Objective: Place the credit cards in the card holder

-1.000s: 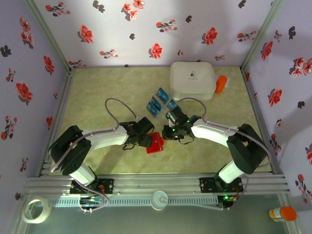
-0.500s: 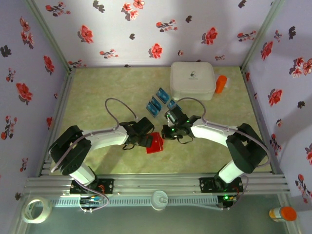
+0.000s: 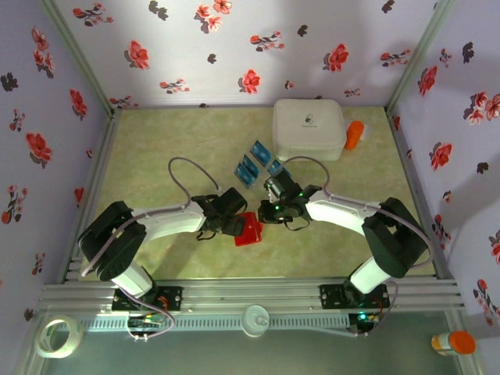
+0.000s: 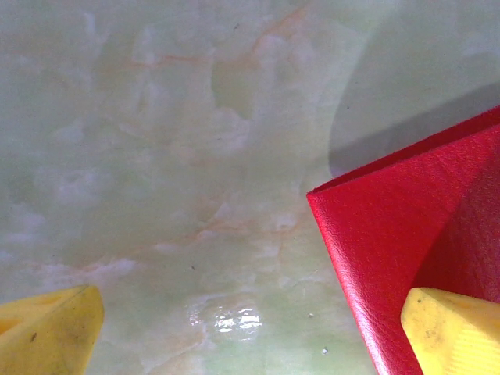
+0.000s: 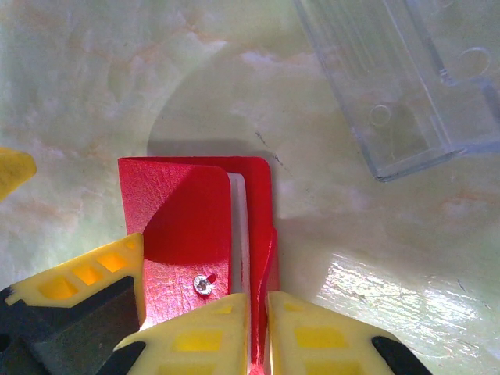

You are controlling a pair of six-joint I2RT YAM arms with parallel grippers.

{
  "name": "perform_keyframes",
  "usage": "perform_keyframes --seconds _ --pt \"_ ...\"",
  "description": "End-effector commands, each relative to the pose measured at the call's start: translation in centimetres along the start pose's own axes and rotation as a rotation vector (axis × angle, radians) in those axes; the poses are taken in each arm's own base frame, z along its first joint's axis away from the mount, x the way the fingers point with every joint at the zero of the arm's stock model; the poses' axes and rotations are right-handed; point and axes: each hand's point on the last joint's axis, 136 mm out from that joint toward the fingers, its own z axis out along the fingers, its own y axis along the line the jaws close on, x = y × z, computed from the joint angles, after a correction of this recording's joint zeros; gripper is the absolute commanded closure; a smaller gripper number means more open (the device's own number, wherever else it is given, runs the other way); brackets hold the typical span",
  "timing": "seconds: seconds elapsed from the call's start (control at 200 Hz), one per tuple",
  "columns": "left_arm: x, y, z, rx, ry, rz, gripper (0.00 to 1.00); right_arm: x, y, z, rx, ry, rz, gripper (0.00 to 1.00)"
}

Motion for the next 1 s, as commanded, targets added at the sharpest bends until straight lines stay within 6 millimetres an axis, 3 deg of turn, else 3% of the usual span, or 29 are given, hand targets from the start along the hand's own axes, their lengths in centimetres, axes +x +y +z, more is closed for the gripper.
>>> perform_keyframes --seconds 0.0,0.265,0.49,0.6,0.995 --pt "2.3 1.0 1.1 -0.06 0.076 0.054 0.0 0.5 -0.8 0.7 0.018 0.015 0.006 0.85" --pt "2.3 1.0 1.1 -0.059 0.074 0.052 0.0 0.7 -1.0 0.9 0.016 0.023 0.008 0.93" --pt "2.3 1.0 1.2 -0.059 0.075 0.053 0.0 0.4 -0.7 0.3 0.011 0.008 0.006 0.91" --pt "2.3 1.0 1.1 -0.058 0.076 0.055 0.0 0.3 -0.6 0.1 0.009 0.006 0.004 1.0" --pt "2.3 1.0 1.1 -0.057 0.074 0.05 0.0 -0.1 1.7 0.3 -0.103 0.015 0.019 1.0"
